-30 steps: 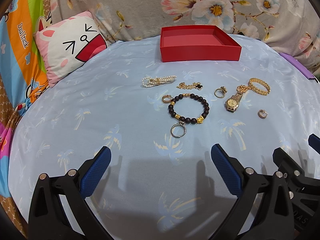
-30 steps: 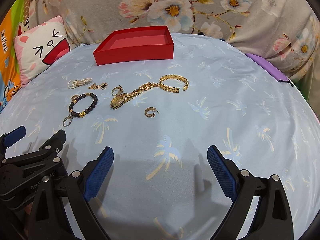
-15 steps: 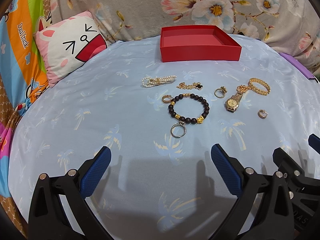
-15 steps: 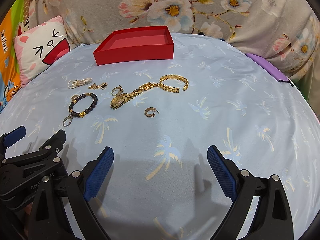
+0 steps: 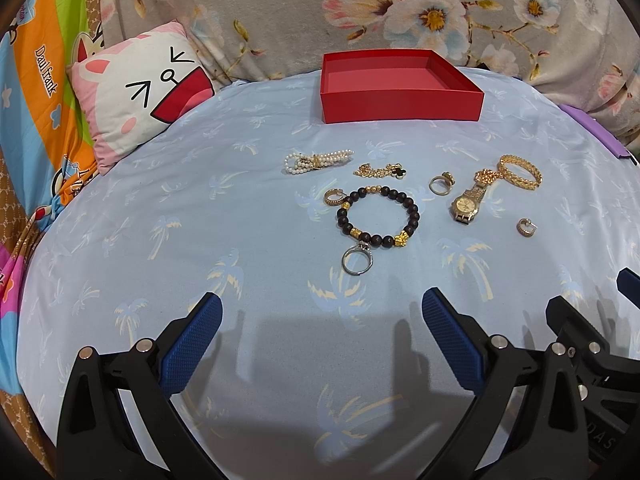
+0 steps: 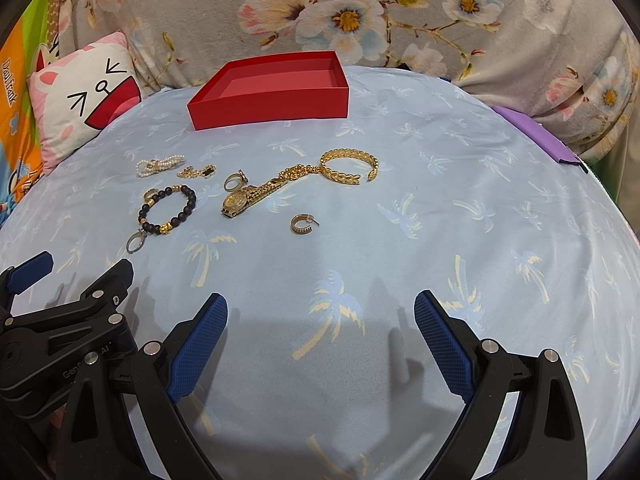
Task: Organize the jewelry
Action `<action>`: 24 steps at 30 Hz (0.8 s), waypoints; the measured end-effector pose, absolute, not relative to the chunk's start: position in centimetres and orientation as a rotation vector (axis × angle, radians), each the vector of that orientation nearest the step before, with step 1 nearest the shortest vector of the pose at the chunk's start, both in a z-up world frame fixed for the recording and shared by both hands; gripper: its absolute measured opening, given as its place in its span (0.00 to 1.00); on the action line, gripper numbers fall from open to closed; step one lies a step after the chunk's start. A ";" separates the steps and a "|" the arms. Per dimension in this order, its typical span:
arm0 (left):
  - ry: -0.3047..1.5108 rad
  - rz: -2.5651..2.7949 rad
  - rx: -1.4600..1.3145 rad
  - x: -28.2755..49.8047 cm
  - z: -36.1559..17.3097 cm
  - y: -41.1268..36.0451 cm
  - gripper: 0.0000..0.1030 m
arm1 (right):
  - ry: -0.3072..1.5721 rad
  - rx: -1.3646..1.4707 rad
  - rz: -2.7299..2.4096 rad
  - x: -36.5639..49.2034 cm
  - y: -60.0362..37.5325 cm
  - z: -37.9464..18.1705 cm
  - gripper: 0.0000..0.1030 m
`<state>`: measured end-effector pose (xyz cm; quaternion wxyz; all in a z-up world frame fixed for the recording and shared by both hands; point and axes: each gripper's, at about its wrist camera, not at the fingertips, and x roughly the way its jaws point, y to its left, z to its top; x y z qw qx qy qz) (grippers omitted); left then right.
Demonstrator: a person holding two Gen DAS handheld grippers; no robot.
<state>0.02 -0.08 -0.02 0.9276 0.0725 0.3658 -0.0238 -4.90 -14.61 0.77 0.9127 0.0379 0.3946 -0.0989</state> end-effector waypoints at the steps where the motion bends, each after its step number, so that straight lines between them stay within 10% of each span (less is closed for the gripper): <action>1: 0.750 -0.049 0.149 0.0 0.0 -0.1 0.95 | 0.814 0.079 -0.203 -4.9 -14.6 0.8 0.90; 24: 0.767 -0.067 0.077 0.3 -0.5 1.7 0.95 | 0.852 0.166 -0.183 -3.4 -16.5 1.2 0.90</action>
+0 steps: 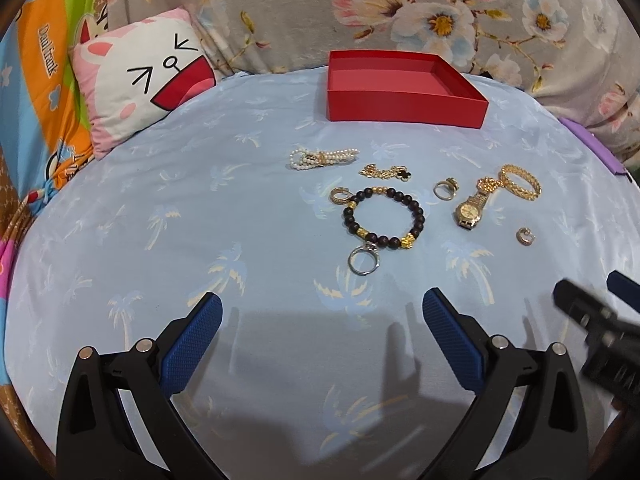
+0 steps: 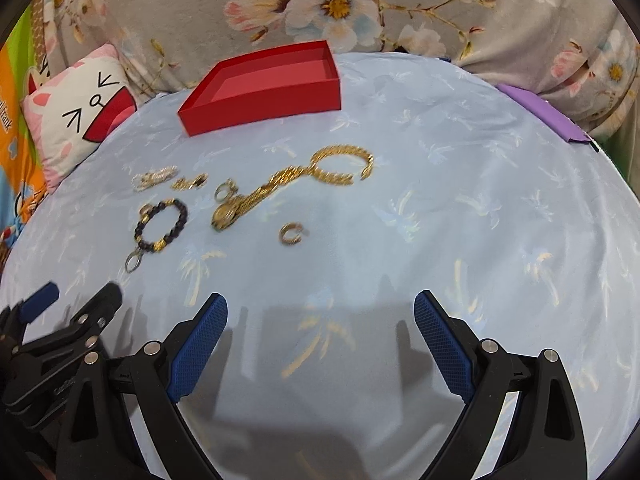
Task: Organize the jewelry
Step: 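Move the right gripper to the gold cuff bracelet and grasp it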
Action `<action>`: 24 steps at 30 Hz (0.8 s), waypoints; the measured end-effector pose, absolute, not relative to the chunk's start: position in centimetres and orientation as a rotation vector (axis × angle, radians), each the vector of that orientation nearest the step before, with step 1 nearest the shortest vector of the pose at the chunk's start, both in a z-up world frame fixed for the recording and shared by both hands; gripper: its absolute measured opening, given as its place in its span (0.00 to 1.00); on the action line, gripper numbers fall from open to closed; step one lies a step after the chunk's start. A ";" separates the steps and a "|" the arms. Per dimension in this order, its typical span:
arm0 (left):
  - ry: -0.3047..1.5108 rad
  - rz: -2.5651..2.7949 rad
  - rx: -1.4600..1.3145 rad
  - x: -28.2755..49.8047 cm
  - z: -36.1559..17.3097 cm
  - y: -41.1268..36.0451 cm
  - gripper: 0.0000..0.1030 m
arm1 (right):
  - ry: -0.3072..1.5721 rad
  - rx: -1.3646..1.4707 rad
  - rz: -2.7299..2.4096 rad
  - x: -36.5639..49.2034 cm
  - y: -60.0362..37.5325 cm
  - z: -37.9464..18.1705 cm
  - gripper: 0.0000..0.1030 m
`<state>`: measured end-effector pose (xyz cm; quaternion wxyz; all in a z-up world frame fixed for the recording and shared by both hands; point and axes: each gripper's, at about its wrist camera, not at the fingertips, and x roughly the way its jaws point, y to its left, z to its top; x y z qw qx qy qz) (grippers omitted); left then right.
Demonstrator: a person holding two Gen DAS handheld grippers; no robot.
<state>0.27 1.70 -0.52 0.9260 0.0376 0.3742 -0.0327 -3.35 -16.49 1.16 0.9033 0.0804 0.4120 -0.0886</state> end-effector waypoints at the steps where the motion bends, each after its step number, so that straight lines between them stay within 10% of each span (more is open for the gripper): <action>1: 0.781 -0.080 0.058 0.4 -0.5 2.2 0.95 | 0.849 0.166 -0.186 -3.0 -16.8 1.6 0.90; 24: 0.833 -0.170 0.022 5.1 0.7 4.7 0.95 | 0.931 0.144 -0.202 10.2 -21.8 -0.3 0.68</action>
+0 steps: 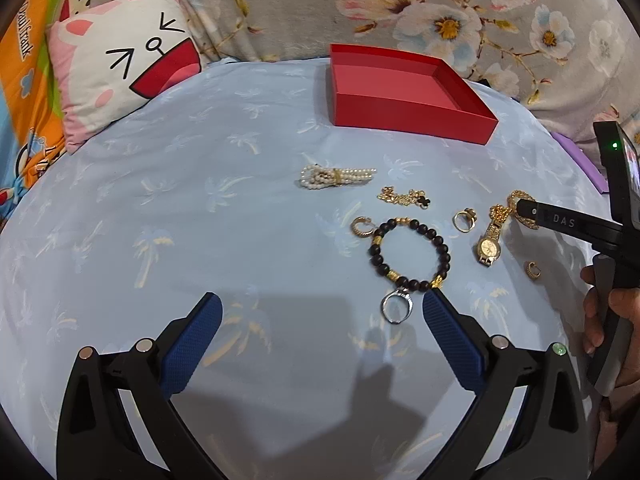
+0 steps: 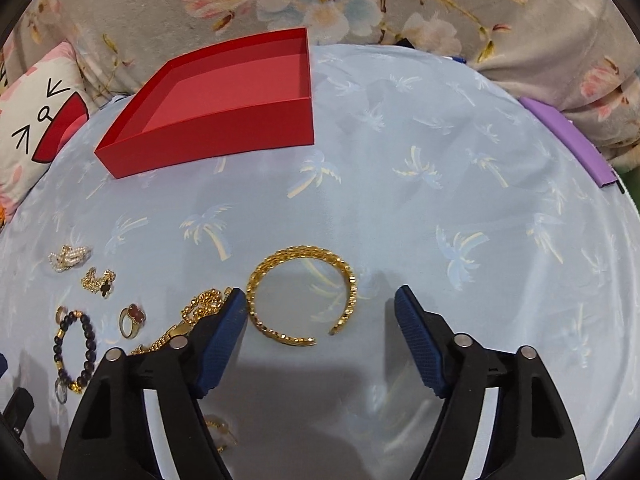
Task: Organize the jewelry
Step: 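Move the right gripper to the gold cuff bracelet and grasp it, then grasp the gold watch with the left gripper while the right gripper holds the cuff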
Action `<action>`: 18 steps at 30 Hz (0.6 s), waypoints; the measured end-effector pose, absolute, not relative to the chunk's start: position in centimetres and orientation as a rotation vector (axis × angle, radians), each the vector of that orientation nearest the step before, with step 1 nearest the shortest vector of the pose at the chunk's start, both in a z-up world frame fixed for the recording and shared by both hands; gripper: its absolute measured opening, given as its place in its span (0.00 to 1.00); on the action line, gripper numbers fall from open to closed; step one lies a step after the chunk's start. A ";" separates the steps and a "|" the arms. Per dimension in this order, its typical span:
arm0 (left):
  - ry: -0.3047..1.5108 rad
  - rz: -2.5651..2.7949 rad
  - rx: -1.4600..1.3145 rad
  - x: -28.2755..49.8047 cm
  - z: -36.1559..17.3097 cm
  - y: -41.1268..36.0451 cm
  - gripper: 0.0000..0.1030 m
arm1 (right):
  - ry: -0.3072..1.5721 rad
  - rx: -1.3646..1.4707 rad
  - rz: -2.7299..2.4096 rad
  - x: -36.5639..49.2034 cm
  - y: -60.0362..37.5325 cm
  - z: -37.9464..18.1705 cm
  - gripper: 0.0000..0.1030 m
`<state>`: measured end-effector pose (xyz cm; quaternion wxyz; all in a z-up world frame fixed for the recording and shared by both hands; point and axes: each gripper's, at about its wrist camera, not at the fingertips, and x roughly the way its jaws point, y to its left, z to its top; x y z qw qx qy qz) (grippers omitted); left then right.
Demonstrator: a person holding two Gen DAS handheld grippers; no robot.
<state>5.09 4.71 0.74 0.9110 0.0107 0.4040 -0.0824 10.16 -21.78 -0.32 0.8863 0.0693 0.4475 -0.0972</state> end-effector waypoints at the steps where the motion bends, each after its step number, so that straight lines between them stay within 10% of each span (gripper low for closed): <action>1: 0.835 -0.173 0.025 5.4 0.7 4.4 0.95 | 0.938 0.144 -0.196 10.4 -21.7 -0.5 0.66; 18: 0.803 -0.337 0.106 6.9 1.6 -2.6 0.95 | 0.898 0.212 -0.169 7.7 -22.7 0.6 0.55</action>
